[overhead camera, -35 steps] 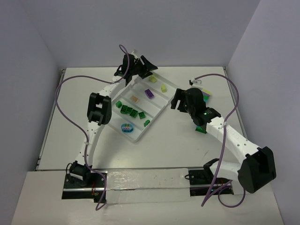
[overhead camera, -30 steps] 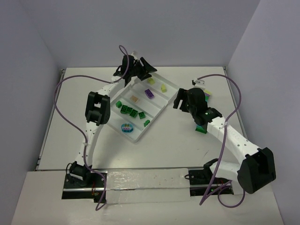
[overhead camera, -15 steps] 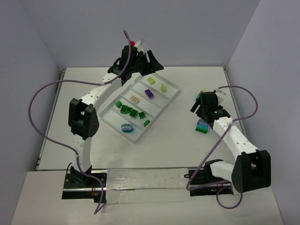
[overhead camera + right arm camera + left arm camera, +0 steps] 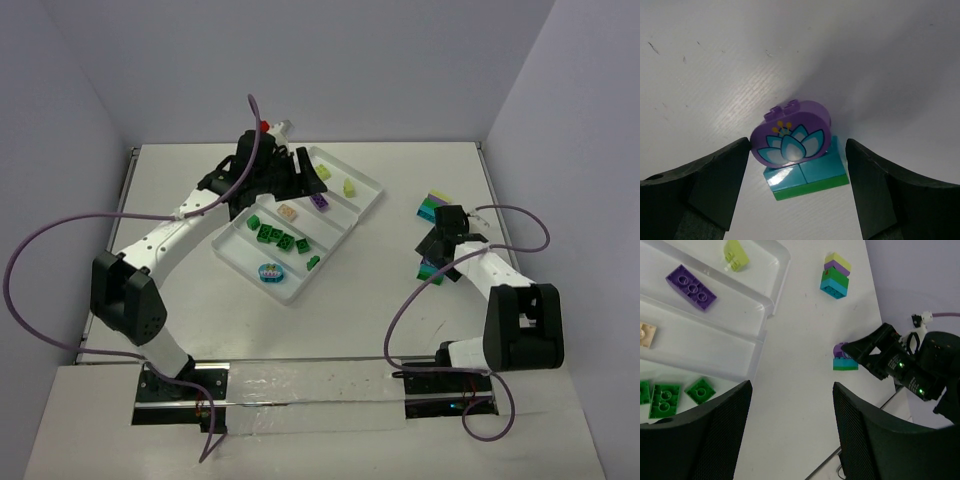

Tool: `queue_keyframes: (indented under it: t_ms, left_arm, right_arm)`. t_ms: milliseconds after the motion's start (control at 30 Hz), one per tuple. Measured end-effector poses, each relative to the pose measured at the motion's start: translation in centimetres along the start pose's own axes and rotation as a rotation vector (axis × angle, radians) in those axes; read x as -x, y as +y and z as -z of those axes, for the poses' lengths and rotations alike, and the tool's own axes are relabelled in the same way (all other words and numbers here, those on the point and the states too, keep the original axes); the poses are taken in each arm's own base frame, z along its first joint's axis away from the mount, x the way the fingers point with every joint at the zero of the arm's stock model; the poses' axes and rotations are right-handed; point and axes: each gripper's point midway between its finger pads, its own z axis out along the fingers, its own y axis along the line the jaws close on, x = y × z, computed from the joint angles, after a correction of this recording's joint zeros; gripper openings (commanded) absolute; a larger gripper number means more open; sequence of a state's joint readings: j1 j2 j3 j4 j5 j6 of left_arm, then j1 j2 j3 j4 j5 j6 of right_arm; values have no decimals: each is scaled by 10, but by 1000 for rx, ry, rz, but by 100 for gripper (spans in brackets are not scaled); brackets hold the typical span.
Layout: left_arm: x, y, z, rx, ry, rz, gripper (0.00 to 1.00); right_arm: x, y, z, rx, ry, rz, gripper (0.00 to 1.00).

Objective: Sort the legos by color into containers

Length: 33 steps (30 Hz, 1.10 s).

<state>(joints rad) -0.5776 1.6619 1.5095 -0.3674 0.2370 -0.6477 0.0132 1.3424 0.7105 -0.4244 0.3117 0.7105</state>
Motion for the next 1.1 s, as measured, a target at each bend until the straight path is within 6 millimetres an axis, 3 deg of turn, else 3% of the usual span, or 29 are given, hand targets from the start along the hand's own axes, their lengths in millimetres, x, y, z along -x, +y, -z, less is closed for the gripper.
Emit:
queue_keyframes:
  t_ms: [233, 400, 633, 733, 867, 967, 1100]
  left_arm:
    - [1, -10, 25, -4, -35, -19, 72]
    - [0, -11, 29, -10, -42, -23, 72]
    - [-6, -6, 26, 0, -26, -18, 72]
    - [-8, -3, 23, 6, -19, -16, 72]
    - [-12, -1, 19, 8, -5, -14, 72]
    - [-11, -2, 19, 3, -8, -15, 72]
    - [-11, -2, 19, 2, -6, -14, 72]
  right_arm:
    - [-21, 15, -18, 59, 102, 65, 86]
    - [-31, 40, -13, 140, 111, 143, 87]
    - [-63, 77, 10, 308, 192, 312, 86]
    - [-71, 100, 25, 433, 230, 378, 83]
    - [-85, 128, 52, 613, 251, 503, 87]
    - [-79, 135, 64, 638, 192, 541, 90]
    - [-39, 126, 53, 536, 73, 448, 91]
